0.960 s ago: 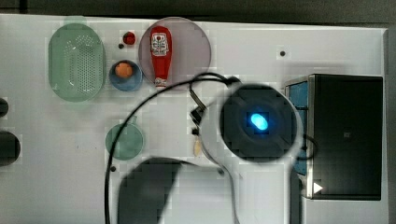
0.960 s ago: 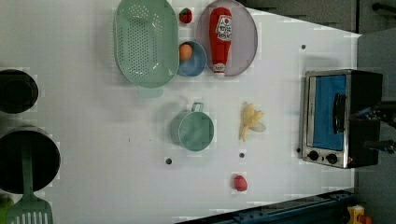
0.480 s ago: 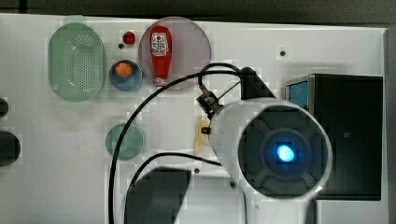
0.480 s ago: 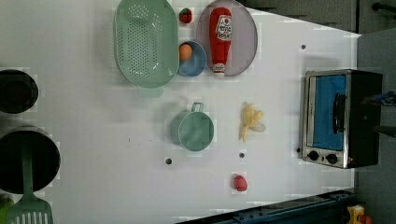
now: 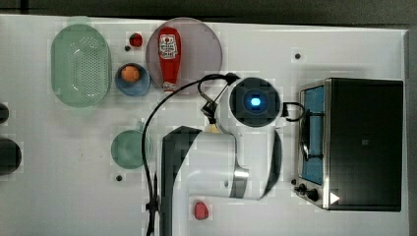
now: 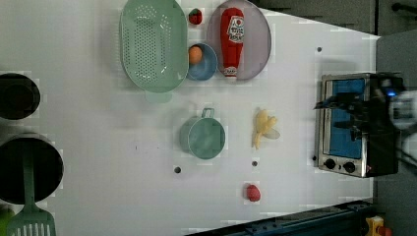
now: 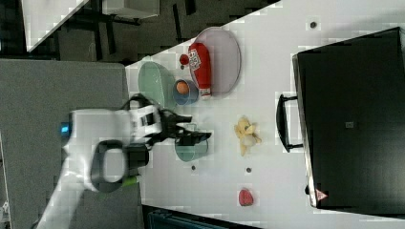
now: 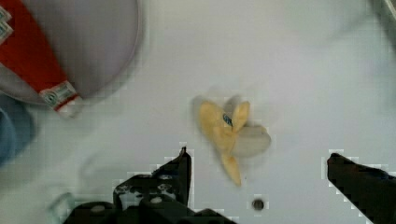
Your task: Pick Banana and place it in mug.
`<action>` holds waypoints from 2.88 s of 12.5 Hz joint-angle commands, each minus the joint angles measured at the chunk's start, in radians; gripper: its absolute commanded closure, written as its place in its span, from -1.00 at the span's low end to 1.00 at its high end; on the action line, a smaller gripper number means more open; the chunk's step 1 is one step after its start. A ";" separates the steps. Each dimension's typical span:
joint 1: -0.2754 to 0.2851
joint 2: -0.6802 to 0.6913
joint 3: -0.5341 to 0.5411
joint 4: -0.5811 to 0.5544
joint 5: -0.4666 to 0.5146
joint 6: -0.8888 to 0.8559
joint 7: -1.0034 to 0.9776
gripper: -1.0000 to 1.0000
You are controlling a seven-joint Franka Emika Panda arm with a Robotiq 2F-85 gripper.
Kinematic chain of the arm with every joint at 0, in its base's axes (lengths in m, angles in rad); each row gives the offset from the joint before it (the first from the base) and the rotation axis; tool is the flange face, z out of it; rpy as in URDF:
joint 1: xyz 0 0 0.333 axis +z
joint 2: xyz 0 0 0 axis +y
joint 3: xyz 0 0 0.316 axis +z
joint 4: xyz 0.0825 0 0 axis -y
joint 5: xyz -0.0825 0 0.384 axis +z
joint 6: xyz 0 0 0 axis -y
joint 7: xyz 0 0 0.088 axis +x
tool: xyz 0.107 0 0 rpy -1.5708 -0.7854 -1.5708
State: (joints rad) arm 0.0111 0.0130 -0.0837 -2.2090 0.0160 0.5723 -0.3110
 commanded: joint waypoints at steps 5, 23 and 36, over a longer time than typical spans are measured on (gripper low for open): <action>0.011 0.163 0.003 -0.117 -0.014 0.252 -0.437 -1.00; 0.005 0.245 0.022 -0.108 -0.010 0.424 -0.434 0.30; 0.040 -0.167 0.225 0.148 -0.010 -0.218 -0.103 0.30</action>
State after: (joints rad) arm 0.0137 -0.1582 0.0866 -2.0625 0.0198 0.3923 -0.5762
